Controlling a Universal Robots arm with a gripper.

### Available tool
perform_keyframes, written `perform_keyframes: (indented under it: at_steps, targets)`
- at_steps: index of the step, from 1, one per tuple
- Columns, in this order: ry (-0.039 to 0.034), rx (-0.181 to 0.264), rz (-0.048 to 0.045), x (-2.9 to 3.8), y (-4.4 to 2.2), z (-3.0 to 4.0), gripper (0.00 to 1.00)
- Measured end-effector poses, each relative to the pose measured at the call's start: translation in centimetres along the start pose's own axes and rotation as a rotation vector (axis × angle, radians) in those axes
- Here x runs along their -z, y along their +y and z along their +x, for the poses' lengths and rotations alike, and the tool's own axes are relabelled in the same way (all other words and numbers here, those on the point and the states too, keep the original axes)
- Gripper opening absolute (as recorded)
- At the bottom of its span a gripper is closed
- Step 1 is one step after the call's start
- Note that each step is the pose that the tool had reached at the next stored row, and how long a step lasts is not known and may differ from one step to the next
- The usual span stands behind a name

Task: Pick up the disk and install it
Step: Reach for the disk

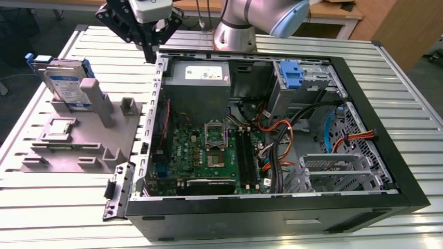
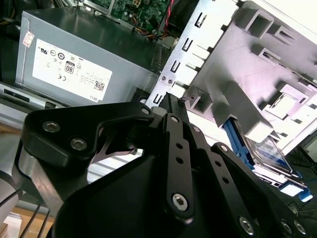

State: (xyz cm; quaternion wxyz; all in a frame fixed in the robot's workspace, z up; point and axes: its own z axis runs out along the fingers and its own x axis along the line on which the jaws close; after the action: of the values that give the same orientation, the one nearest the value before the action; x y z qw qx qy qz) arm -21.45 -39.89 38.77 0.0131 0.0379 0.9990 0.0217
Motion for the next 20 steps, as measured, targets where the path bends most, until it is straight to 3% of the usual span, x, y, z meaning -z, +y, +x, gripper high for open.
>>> perform_keyframes:
  at_steps: [20]
  targets:
    - [0.0000, 0.000, 0.0000, -0.09, -0.06, 0.72, 0.10]
